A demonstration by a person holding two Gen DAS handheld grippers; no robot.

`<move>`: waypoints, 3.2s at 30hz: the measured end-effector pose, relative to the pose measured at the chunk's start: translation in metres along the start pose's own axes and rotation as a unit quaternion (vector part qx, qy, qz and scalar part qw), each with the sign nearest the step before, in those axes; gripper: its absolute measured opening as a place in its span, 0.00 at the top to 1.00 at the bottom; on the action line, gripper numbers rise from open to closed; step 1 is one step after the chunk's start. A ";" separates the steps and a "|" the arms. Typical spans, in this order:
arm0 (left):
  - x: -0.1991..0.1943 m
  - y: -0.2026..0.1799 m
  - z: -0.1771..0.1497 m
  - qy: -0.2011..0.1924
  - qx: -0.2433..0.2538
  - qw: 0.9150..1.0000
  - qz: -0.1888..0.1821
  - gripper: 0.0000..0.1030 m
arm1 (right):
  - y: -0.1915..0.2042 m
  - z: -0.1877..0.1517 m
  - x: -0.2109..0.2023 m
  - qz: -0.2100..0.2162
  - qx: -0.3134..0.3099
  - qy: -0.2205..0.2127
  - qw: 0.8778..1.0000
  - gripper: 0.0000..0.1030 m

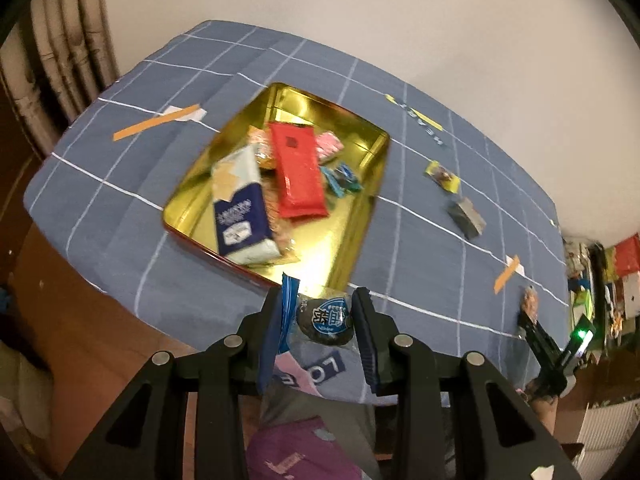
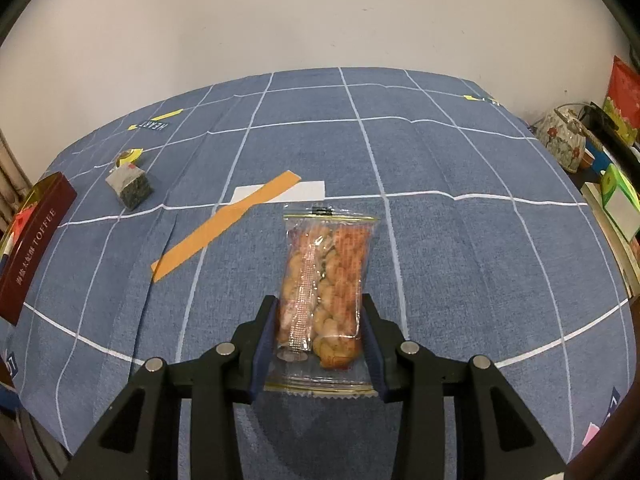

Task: Organize snacks
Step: 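Carry the blue-wrapped candy toward the tin with the left gripper, then lower the blue candy into the tin and open the left gripper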

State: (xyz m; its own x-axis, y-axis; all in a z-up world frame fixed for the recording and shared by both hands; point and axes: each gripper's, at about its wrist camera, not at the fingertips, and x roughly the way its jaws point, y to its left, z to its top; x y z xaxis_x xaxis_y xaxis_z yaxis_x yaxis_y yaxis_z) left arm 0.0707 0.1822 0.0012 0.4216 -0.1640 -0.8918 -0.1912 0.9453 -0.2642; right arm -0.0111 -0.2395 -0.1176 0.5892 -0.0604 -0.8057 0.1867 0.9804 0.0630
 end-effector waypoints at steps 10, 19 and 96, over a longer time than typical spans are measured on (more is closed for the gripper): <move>0.011 -0.005 0.024 -0.012 0.013 1.000 0.014 0.70 | 0.001 0.000 0.000 -0.002 -0.004 -0.001 1.000 0.61; 0.032 -0.017 0.034 -0.026 0.041 0.998 0.047 0.69 | 0.001 -0.001 0.000 -0.006 -0.007 -0.003 1.000 0.61; 0.045 -0.039 0.017 -0.066 0.099 0.978 0.174 0.56 | 0.005 0.001 -0.002 -0.013 -0.012 0.002 1.000 0.61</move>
State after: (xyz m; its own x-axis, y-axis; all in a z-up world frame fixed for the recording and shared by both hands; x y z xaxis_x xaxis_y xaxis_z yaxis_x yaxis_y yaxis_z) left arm 0.1123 0.1428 -0.0228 0.4756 0.2020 -0.8562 -0.1726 0.9758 0.1344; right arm -0.0105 -0.2350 -0.1154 0.5818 -0.0848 -0.8089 0.1820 0.9829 0.0279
